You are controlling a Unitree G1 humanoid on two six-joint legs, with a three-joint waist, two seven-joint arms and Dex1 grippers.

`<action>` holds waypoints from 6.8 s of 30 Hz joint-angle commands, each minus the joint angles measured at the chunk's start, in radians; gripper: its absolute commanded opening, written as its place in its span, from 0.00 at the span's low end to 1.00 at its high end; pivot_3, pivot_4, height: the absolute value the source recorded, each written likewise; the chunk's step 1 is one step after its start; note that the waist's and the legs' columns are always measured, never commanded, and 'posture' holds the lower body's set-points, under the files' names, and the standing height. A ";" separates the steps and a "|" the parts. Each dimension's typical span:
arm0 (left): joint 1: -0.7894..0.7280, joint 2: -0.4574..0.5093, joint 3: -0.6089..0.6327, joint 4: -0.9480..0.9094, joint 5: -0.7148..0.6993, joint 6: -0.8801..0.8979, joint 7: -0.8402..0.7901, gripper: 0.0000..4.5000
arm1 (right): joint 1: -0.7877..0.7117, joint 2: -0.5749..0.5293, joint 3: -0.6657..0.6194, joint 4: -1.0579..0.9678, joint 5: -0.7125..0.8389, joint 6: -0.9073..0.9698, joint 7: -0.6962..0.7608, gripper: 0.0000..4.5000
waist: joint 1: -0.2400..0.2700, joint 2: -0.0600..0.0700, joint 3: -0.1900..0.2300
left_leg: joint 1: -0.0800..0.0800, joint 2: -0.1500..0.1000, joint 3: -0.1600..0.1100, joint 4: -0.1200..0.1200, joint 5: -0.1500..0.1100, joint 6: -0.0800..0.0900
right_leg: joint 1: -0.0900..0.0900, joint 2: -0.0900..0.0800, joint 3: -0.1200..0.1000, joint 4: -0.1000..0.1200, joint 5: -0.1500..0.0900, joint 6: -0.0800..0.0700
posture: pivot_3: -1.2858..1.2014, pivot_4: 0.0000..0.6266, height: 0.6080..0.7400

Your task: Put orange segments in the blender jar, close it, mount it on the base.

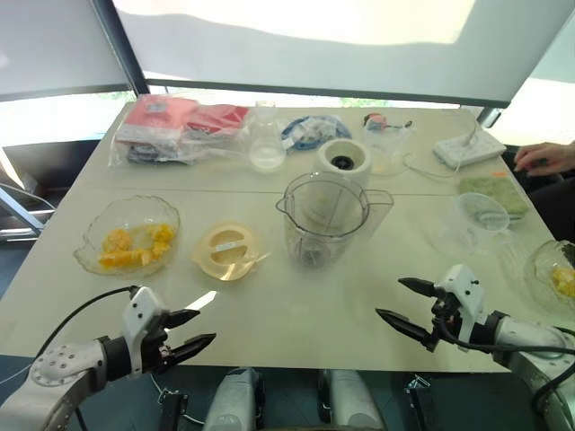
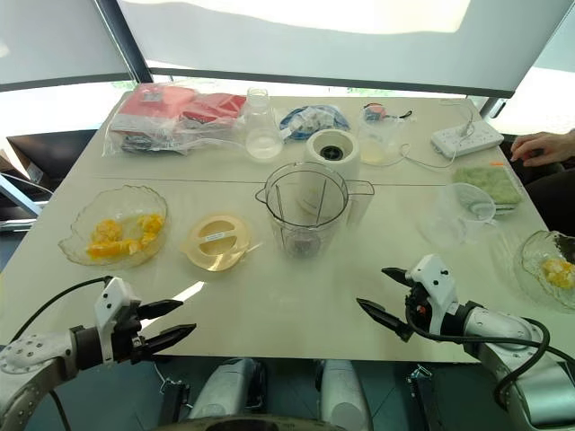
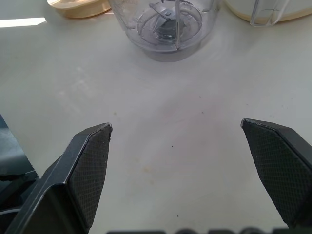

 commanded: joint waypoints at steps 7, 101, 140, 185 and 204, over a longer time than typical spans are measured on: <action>0.006 -0.016 0.018 -0.016 0.025 -0.031 0.039 0.71 | -0.050 -0.015 -0.019 -0.027 0.016 0.018 0.004 0.99 | -0.001 0.000 0.000 | 0.000 0.000 0.000 0.000 0.000 0.000 | 0.000 0.000 0.000 0.000 0.000 0.000 | 0.52 0.24 1.00; -1.193 -0.023 -0.222 0.979 0.406 0.460 0.325 0.01 | -0.305 -0.326 -0.236 -0.271 0.673 0.439 -0.196 1.00 | 0.023 -0.012 0.005 | -0.014 -0.002 0.000 -0.001 0.002 -0.003 | -0.007 -0.011 -0.003 0.002 0.001 0.000 | 0.52 0.24 1.00; -1.858 -0.349 -0.334 1.313 0.260 -0.262 -0.731 0.01 | 0.002 -0.141 -0.476 -0.387 0.616 0.360 -0.280 1.00 | 0.049 -0.016 0.006 | -0.014 -0.001 -0.005 0.015 0.002 -0.001 | 0.007 0.004 -0.016 0.002 0.002 -0.001 | 0.52 0.24 1.00; -1.912 -0.563 -0.465 1.482 0.572 -0.390 -0.565 0.74 | 0.000 -0.077 -0.377 -0.425 0.555 0.294 -0.433 1.00 | 0.048 -0.015 0.006 | -0.014 0.000 -0.009 0.016 -0.001 0.005 | 0.006 0.005 -0.016 0.003 0.002 0.000 | 0.52 0.24 1.00; -1.792 -0.447 -0.288 1.107 0.373 -0.203 -0.493 0.74 | 0.032 -0.001 -0.418 -0.356 0.377 0.226 -0.505 1.00 | 0.044 -0.011 0.004 | -0.014 0.001 -0.009 0.016 -0.001 0.005 | 0.006 0.005 -0.016 0.005 0.004 0.003 | 0.52 0.24 1.00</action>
